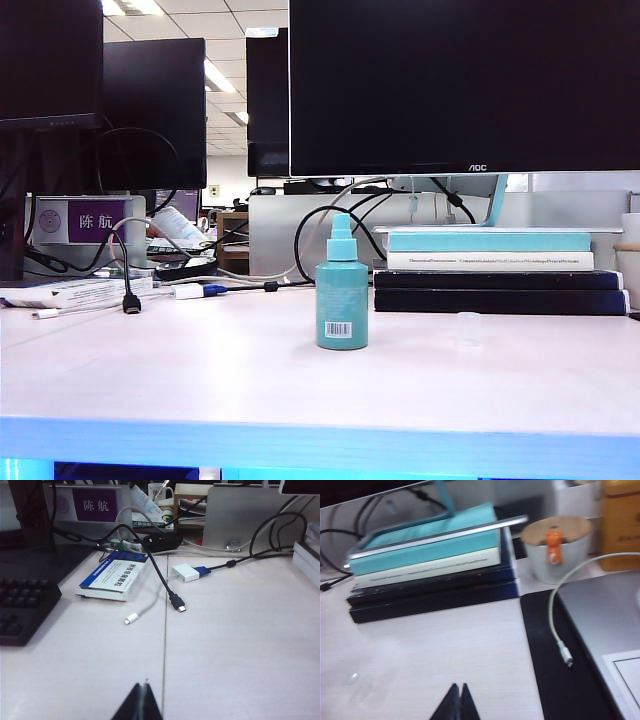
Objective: Pick up the sprayer with the left hand, pick up its lid with the right hand then put the lid on the sprayer.
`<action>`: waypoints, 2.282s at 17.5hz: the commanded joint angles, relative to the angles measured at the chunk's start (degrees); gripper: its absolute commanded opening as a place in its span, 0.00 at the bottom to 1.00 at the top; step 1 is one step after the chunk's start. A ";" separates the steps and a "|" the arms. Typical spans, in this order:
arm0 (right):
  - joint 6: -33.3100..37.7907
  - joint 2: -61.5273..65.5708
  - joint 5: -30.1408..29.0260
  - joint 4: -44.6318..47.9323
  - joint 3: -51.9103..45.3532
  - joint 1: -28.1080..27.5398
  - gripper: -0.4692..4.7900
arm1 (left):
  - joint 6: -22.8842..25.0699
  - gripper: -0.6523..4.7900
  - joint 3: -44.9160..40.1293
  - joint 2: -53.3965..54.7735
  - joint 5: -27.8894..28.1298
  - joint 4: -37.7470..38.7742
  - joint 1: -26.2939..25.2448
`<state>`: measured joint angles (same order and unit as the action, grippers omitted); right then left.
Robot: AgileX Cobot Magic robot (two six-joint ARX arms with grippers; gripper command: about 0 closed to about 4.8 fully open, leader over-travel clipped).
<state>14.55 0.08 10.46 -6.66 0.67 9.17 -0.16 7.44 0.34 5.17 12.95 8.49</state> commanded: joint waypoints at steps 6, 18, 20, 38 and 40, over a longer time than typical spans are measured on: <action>0.48 -0.04 -2.08 1.92 -0.07 0.11 0.09 | -7.43 0.11 -0.24 -0.26 -0.79 -7.13 -0.04; 8.15 2.78 -3.98 6.14 8.50 -0.15 0.09 | -9.51 0.35 1.95 10.27 -13.29 -31.47 -0.04; 7.89 14.45 -5.62 7.89 14.51 -0.15 0.09 | -7.02 0.35 4.11 24.41 -22.14 -41.97 -0.04; -12.46 73.13 -33.18 19.15 35.95 -1.73 0.49 | 16.57 0.81 22.93 89.29 -59.17 -61.29 2.16; -12.48 75.32 -34.64 21.00 35.95 -1.73 0.66 | 16.98 0.81 25.42 93.79 -61.07 -61.44 2.99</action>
<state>2.22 74.59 -22.83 12.23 36.38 7.33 15.94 31.88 92.71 -54.15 -47.55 10.96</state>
